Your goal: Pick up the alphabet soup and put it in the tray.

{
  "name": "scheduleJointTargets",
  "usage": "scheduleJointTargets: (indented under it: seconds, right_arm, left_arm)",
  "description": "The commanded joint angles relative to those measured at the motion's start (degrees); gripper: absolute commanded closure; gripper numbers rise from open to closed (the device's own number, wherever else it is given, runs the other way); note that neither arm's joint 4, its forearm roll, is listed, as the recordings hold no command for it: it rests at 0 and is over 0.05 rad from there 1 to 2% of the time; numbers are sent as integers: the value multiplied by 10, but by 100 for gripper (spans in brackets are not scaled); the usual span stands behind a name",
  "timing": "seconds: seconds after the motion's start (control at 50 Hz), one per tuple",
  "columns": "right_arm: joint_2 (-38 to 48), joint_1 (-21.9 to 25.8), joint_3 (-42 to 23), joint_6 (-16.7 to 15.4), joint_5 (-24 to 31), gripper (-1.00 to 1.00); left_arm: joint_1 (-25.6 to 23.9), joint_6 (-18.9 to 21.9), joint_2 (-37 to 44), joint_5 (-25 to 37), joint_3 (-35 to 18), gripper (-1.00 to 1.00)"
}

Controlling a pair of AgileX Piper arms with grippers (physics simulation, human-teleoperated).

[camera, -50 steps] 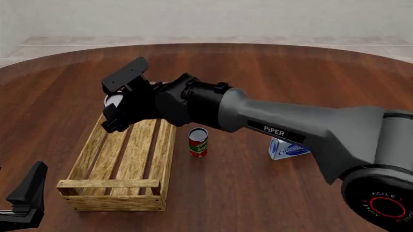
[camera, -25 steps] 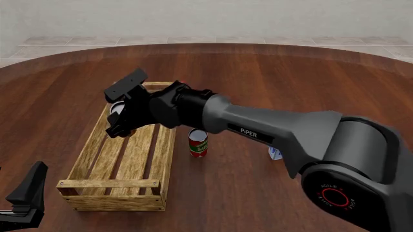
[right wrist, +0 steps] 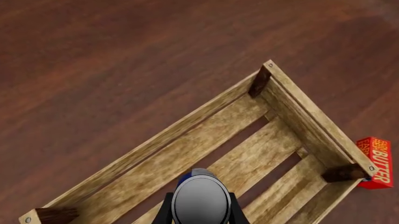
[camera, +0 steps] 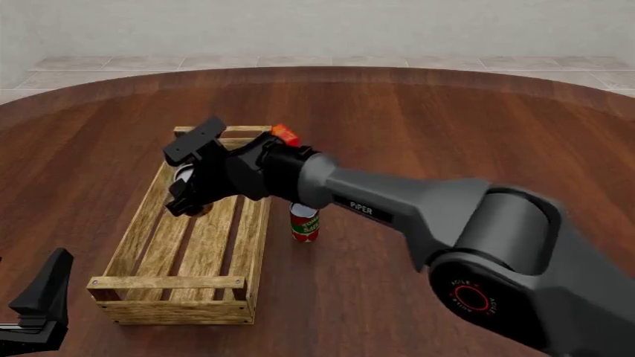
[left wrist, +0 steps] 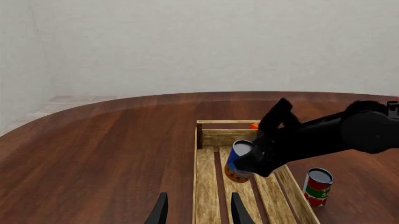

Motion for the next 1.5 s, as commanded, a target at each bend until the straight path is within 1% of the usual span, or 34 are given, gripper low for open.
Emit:
scheduleJointTargets:
  seconds: [0.02,0.14,0.24,0.38,1.0,1.02,1.5]
  right_arm:
    - [24,-7,-35,9,11,100]
    - [32,-5,-33,10,10,100]
    - [32,0,-23,17,5,100]
    - [43,-3,-27,17,4,100]
    - [43,-3,-29,17,6,100]
    - [43,-3,-29,17,6,-100]
    - [43,-3,-29,17,6,-100]
  left_arm:
    - [0,0,0,0,0,-100]
    - [0,0,0,0,0,-100]
    - [0,0,0,0,0,-100]
    - [0,0,0,0,0,-100]
    - [0,0,0,0,0,-100]
    - [0,0,0,0,0,-100]
    - [0,0,0,0,0,-100]
